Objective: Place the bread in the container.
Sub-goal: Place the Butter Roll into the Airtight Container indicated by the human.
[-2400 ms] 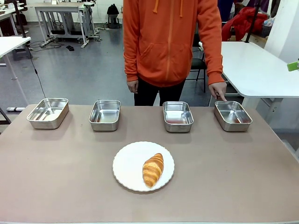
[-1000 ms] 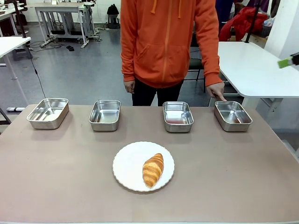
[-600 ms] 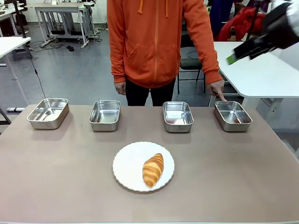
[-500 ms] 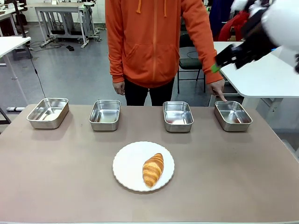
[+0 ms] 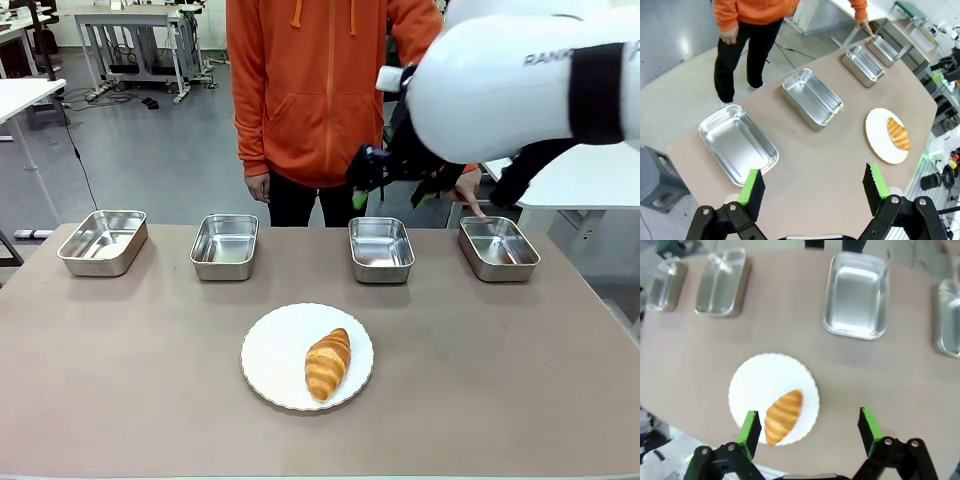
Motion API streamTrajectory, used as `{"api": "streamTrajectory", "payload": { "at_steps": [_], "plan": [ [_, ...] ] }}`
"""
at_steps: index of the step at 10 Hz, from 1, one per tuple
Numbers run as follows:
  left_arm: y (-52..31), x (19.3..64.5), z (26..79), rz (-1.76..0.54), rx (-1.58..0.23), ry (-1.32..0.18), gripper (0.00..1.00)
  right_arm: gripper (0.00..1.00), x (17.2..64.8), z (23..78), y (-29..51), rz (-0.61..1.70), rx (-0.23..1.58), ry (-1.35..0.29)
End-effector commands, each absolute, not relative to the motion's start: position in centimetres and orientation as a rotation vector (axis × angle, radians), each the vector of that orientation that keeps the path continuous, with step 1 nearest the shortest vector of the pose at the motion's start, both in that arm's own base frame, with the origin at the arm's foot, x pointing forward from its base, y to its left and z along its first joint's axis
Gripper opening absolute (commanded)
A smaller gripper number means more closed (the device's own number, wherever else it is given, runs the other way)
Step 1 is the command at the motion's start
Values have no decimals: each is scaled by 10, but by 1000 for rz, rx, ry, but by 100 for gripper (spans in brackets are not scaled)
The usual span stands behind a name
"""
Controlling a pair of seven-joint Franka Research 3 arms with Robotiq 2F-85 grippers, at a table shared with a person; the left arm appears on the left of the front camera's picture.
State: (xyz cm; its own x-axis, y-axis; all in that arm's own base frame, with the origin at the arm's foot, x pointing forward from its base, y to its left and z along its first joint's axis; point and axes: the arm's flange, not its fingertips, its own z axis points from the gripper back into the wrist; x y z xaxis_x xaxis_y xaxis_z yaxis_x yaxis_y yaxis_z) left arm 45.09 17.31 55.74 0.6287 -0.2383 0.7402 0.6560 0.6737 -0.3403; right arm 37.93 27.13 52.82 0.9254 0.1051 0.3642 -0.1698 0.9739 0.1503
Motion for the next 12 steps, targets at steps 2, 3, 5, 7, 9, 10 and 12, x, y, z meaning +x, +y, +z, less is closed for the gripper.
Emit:
{"api": "streamTrajectory", "payload": {
  "at_steps": [2,3,5,7,9,10,12],
  "plan": [
    [174,450,557,-566,-654,-729,100,100,379,528,271,142,181,-363],
    [174,450,557,-566,-654,-729,100,100,379,528,271,142,181,-363],
    [174,450,557,-566,-654,-729,100,100,379,528,271,142,181,-363],
    [174,450,557,-566,-654,-729,100,100,380,528,274,138,197,-348],
    [174,450,557,-566,-654,-729,100,100,350,490,319,-77,137,-319],
    [174,450,557,-566,-654,-729,100,100,345,476,330,-159,148,-301],
    [174,450,557,-566,-654,-729,100,100,336,443,352,-264,111,-236]
  ]
}}
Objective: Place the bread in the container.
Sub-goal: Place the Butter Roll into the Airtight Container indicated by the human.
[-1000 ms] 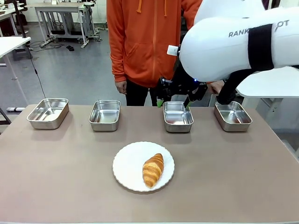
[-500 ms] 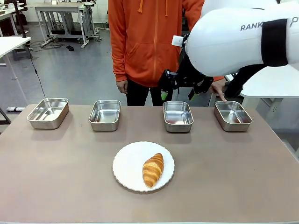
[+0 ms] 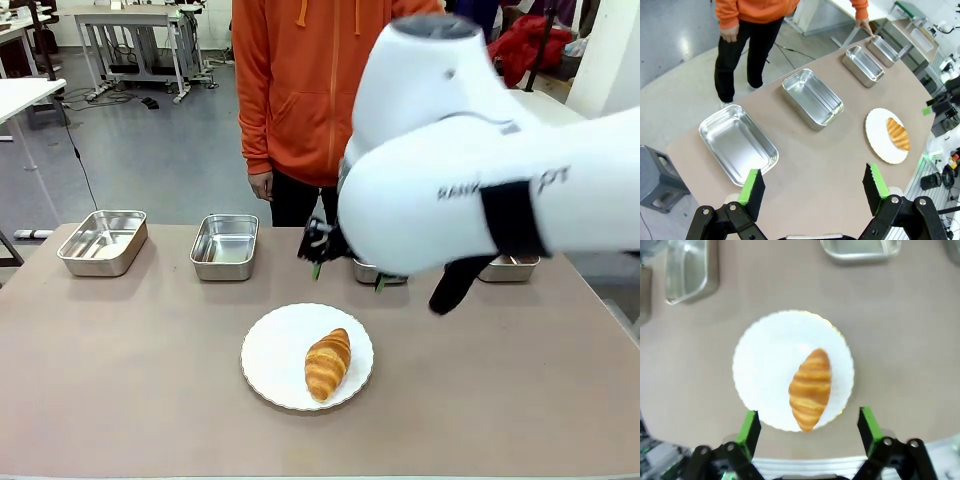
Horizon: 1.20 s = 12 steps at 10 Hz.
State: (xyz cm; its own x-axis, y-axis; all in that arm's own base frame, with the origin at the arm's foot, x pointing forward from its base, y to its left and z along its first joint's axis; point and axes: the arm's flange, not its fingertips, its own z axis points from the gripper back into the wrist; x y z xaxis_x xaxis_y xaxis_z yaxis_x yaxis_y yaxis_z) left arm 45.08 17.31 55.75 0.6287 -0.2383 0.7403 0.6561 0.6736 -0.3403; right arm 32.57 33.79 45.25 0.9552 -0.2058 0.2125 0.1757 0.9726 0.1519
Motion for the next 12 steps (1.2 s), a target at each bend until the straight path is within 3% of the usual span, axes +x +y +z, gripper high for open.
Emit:
{"api": "streamTrajectory", "payload": {
  "at_steps": [1,5,6,7,12],
  "plan": [
    [174,450,557,-566,-654,-729,100,100,332,429,359,-283,77,-218],
    [174,450,557,-566,-654,-729,100,100,326,383,370,-280,79,-189],
    [174,450,557,-566,-654,-729,100,100,328,386,371,-228,64,-65],
    [174,450,557,-566,-654,-729,100,100,325,390,362,-258,74,-164],
    [174,450,557,-566,-654,-729,100,100,327,358,360,-300,74,-93]
  ]
}}
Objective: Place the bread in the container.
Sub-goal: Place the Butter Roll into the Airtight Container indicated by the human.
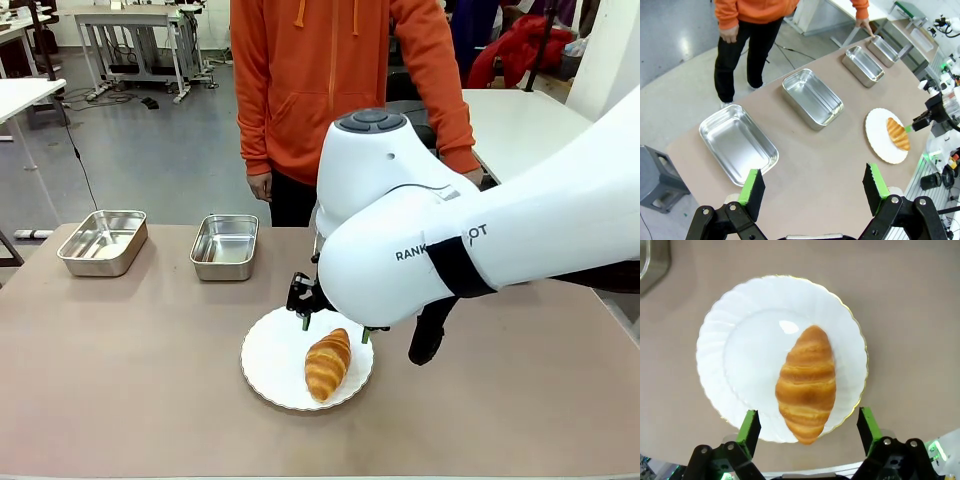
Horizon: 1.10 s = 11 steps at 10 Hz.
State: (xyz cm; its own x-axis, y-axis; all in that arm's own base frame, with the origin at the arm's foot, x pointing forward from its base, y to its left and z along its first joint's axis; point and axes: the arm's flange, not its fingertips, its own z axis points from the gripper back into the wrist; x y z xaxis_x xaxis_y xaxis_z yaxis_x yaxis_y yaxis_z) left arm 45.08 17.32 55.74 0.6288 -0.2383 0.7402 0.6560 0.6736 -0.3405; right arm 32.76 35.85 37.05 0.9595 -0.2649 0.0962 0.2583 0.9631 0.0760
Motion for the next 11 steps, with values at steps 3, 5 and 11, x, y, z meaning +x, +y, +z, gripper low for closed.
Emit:
{"api": "streamTrajectory", "payload": {
  "at_steps": [3,5,11],
  "plan": [
    [174,450,557,-566,-654,-729,100,100,329,340,356,-308,114,-19],
    [174,450,557,-566,-654,-729,100,100,328,330,357,-331,146,-21],
    [174,450,557,-566,-654,-729,100,100,331,307,369,-292,96,13]
  ]
}}
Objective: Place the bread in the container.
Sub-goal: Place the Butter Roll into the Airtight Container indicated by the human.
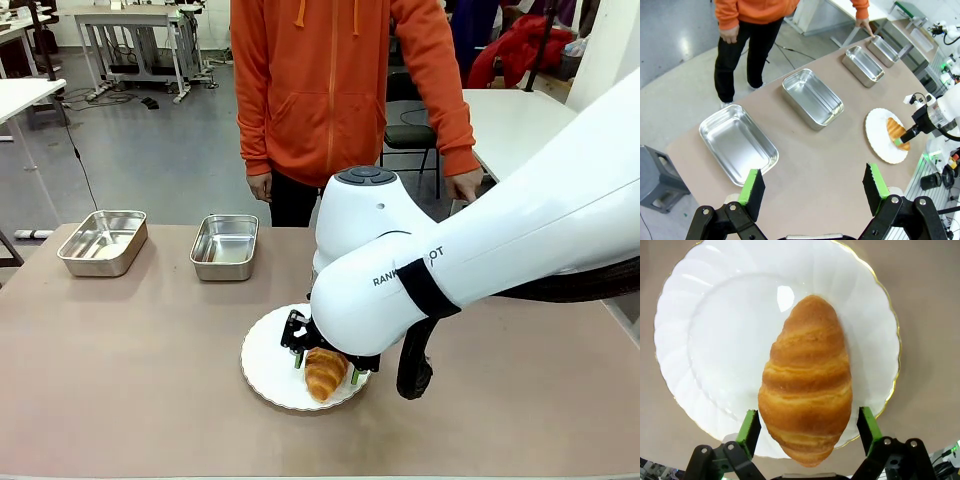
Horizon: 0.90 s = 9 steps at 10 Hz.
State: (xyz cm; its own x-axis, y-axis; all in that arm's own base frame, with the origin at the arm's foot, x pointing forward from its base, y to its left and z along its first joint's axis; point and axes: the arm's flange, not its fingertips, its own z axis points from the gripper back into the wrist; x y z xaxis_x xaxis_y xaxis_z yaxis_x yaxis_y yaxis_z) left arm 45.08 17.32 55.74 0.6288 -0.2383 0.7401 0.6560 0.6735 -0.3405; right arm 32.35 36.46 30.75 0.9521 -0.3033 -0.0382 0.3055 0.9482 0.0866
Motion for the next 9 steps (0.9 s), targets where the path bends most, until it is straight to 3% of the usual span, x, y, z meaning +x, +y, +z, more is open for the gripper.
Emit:
{"api": "streamTrajectory", "payload": {
  "at_steps": [1,2,3,4,5,6,9],
  "plan": [
    [174,450,557,-566,-654,-729,100,100,332,305,370,-290,86,7],
    [174,450,557,-566,-654,-729,100,81,332,305,370,-290,79,-1],
    [174,450,557,-566,-654,-729,100,80,334,305,371,-292,63,-3],
    [174,450,557,-566,-654,-729,100,61,334,306,372,-292,50,-9],
    [174,450,557,-566,-654,-729,100,60,335,306,372,-289,48,-10],
    [174,450,557,-566,-654,-729,100,41,336,308,372,-290,42,-14],
    [174,450,557,-566,-654,-729,100,40,331,308,364,-282,70,5]
  ]
}}
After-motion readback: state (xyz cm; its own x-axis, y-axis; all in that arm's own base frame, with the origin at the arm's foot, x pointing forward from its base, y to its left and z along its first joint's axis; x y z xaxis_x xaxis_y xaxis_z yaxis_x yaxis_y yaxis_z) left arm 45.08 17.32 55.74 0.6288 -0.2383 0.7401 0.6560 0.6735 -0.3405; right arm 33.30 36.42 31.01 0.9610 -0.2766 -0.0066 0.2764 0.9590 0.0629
